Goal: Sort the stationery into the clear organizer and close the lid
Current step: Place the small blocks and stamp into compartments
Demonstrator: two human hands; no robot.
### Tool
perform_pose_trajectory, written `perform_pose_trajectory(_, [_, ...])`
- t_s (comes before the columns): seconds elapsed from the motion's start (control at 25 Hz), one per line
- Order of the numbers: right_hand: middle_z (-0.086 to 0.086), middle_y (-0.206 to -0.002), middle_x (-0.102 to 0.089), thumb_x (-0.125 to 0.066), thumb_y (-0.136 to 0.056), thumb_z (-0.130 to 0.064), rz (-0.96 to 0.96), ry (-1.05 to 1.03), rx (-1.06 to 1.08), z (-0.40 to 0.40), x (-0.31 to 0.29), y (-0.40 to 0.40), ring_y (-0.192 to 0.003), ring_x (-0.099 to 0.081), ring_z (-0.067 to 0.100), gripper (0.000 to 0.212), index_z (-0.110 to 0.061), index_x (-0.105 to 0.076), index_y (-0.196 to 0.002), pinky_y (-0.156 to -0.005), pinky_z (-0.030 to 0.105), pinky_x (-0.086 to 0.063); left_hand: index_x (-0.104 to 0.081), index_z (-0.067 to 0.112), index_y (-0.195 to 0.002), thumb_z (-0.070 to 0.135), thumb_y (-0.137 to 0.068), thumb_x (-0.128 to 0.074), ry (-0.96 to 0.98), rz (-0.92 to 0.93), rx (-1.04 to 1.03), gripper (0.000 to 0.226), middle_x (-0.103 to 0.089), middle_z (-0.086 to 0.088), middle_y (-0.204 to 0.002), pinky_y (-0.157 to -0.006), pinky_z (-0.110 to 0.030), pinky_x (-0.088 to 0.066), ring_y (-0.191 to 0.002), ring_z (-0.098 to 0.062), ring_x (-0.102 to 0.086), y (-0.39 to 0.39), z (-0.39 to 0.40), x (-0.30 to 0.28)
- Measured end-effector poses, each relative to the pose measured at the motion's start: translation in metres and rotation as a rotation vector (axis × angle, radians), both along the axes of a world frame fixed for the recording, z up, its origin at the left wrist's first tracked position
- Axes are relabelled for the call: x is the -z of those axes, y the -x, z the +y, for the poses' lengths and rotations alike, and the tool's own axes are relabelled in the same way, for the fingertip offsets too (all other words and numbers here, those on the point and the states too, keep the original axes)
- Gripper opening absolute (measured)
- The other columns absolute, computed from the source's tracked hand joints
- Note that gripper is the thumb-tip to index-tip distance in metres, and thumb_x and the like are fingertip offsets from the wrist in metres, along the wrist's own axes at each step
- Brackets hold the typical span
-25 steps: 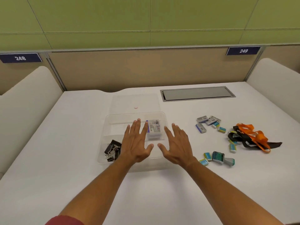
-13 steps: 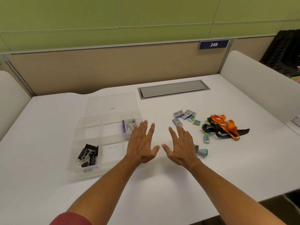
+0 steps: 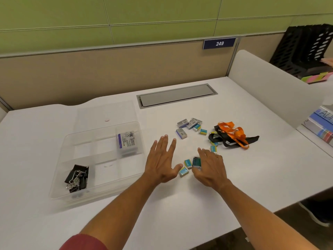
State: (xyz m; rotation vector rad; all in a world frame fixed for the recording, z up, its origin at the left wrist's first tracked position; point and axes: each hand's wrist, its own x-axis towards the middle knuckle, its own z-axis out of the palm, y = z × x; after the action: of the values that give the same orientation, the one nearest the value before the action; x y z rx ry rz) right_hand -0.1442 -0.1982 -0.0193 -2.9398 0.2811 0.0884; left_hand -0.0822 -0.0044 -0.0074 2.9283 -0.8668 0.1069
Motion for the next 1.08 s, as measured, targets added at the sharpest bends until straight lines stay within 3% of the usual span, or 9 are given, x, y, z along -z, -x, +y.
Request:
perform_pose_trajectory(0.08, [0.006, -0.142, -0.046, -0.048, -0.083, -0.047, 0.018, 0.029, 0.014, -0.003, 0.000, 0.002, -0.130, -0.041, 0.023, 0.073, -0.017, -0.029, -0.147, -0.104, 0.042, -0.035, 0.007, 0.023, -0.152, 0.071, -0.083, -0.030, -0.002, -0.001, 0.001, 0.093, 0.008, -0.013, -0.160, -0.116, -0.039, 0.013, -0.148, -0.026, 0.008, -0.001, 0.000, 0.001])
perform_pose_trajectory(0.2, [0.003, -0.131, -0.053, -0.049, -0.084, -0.040, -0.007, 0.060, 0.018, 0.000, 0.002, 0.002, -0.121, -0.047, 0.020, 0.063, -0.017, -0.040, -0.141, -0.096, 0.038, -0.039, 0.004, 0.022, -0.153, 0.071, -0.082, -0.029, -0.001, -0.018, 0.003, 0.092, 0.005, -0.014, -0.161, -0.114, -0.037, 0.015, -0.148, -0.026, 0.007, -0.002, 0.005, 0.001])
perform_pose_trajectory(0.4, [0.002, -0.109, -0.061, -0.054, -0.083, -0.046, -0.071, -0.002, 0.089, 0.006, -0.002, -0.003, -0.099, -0.053, 0.018, 0.044, -0.017, -0.057, -0.117, -0.084, 0.033, -0.043, 0.003, 0.022, -0.153, 0.072, -0.081, -0.026, 0.023, -0.039, -0.017, 0.092, 0.004, -0.013, -0.161, -0.113, -0.036, 0.017, -0.149, -0.026, 0.005, -0.002, 0.020, 0.000])
perform_pose_trajectory(0.52, [0.005, -0.110, -0.061, -0.061, -0.081, -0.046, -0.160, -0.155, 0.166, 0.019, -0.010, -0.011, -0.101, -0.053, 0.017, 0.048, -0.014, -0.057, -0.117, -0.082, 0.030, -0.049, 0.003, 0.023, -0.153, 0.072, -0.082, -0.023, 0.065, -0.052, -0.037, 0.089, 0.006, -0.012, -0.161, -0.111, -0.033, 0.021, -0.148, -0.025, 0.008, -0.003, 0.031, -0.003])
perform_pose_trajectory(0.76, [0.004, -0.112, -0.063, -0.061, -0.080, -0.049, -0.303, -0.270, 0.097, 0.083, -0.033, -0.034, -0.105, -0.054, 0.017, 0.054, -0.015, -0.059, -0.122, -0.081, 0.028, -0.047, 0.007, 0.027, -0.152, 0.073, -0.084, -0.020, 0.126, -0.083, -0.114, 0.086, 0.011, -0.006, -0.161, -0.108, -0.032, 0.024, -0.144, -0.019, 0.019, -0.006, 0.068, -0.011])
perform_pose_trajectory(0.92, [0.004, -0.112, -0.063, -0.065, -0.079, -0.048, -0.322, -0.345, 0.024, 0.131, -0.043, -0.044, -0.104, -0.057, 0.018, 0.052, -0.015, -0.058, -0.119, -0.083, 0.029, -0.052, 0.010, 0.027, -0.151, 0.071, -0.084, -0.019, 0.129, -0.093, -0.187, 0.085, 0.013, -0.005, -0.161, -0.115, -0.036, 0.017, -0.146, -0.021, 0.016, -0.009, 0.107, -0.012])
perform_pose_trajectory(1.08, [0.004, -0.103, -0.064, -0.067, -0.077, -0.045, -0.371, -0.364, -0.036, 0.164, -0.048, -0.052, -0.093, -0.058, 0.017, 0.045, -0.014, -0.061, -0.108, -0.072, 0.024, -0.047, 0.010, 0.022, -0.152, 0.068, -0.086, -0.022, 0.109, -0.130, -0.253, 0.086, 0.014, -0.010, -0.160, -0.118, -0.039, 0.011, -0.147, -0.022, 0.015, -0.010, 0.143, -0.016])
